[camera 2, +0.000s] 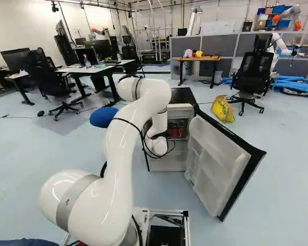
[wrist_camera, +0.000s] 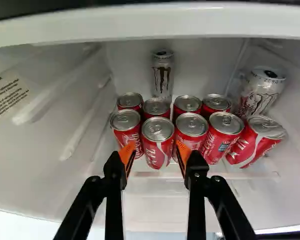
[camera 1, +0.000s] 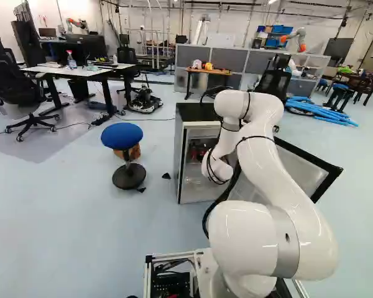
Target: Grab a drink from the fridge
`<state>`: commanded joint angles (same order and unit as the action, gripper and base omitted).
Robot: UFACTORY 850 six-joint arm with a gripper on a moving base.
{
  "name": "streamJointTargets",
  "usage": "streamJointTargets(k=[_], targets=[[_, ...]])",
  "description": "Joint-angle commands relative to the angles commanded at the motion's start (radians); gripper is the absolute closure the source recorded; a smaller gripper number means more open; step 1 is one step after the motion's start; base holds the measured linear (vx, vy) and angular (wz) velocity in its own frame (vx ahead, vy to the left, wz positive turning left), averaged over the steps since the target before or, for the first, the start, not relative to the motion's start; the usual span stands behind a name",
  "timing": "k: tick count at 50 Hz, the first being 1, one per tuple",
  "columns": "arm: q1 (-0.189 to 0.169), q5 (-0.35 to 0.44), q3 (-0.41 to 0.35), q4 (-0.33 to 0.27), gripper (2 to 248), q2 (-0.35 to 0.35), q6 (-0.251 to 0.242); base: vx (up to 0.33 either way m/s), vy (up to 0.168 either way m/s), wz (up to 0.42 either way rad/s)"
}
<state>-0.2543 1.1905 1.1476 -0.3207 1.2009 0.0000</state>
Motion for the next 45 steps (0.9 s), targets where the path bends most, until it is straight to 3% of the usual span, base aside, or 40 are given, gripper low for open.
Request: streamJointTargets(k=[45], targets=[[0.008, 0.0, 0.072, 0.0, 115, 0.037, 0.0, 0.0, 0.0, 0.0]])
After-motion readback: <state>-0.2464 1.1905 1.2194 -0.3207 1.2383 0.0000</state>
